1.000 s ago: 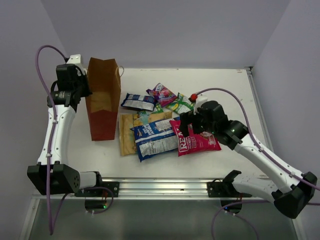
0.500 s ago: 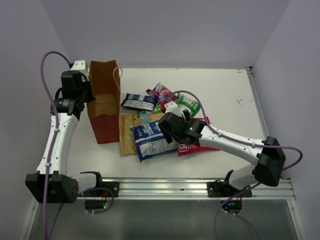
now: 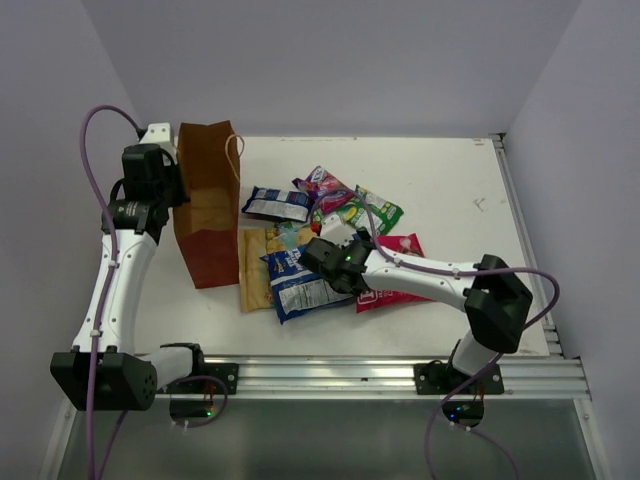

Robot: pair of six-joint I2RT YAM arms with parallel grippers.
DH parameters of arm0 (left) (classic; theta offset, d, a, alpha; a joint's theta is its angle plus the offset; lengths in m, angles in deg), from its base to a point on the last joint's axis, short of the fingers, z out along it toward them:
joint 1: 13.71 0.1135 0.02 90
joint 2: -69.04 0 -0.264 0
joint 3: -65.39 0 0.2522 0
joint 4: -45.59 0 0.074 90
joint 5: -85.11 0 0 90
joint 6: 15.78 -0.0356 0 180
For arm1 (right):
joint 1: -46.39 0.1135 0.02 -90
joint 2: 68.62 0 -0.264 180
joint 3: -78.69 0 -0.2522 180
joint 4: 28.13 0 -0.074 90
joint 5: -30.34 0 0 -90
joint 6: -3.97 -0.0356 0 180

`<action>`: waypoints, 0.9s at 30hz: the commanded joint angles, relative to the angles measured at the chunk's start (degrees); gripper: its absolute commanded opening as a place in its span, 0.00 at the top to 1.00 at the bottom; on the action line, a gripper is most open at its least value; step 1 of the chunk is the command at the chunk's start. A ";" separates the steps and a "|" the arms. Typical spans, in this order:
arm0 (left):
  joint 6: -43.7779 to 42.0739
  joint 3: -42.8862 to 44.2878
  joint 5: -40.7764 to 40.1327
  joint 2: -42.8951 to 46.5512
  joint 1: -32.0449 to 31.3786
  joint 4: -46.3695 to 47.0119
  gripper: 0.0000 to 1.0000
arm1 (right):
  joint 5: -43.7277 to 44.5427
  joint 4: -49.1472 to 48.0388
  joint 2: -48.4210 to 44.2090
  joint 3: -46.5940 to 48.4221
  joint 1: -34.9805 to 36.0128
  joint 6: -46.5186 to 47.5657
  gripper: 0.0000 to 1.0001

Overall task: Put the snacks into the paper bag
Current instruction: Pick up the snack from the center of the board.

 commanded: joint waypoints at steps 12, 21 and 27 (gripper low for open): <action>-0.35 -0.44 -0.67 0.93 -0.16 3.12 1.00 | 11.52 6.30 9.56 4.66 2.15 -5.75 0.40; -0.35 -0.53 -0.41 0.84 -0.16 3.03 1.00 | 9.94 5.51 7.46 4.48 2.07 -3.56 0.74; -0.35 -0.62 -0.32 1.10 -0.16 3.03 1.00 | 9.41 5.60 1.31 4.66 2.07 -0.83 0.98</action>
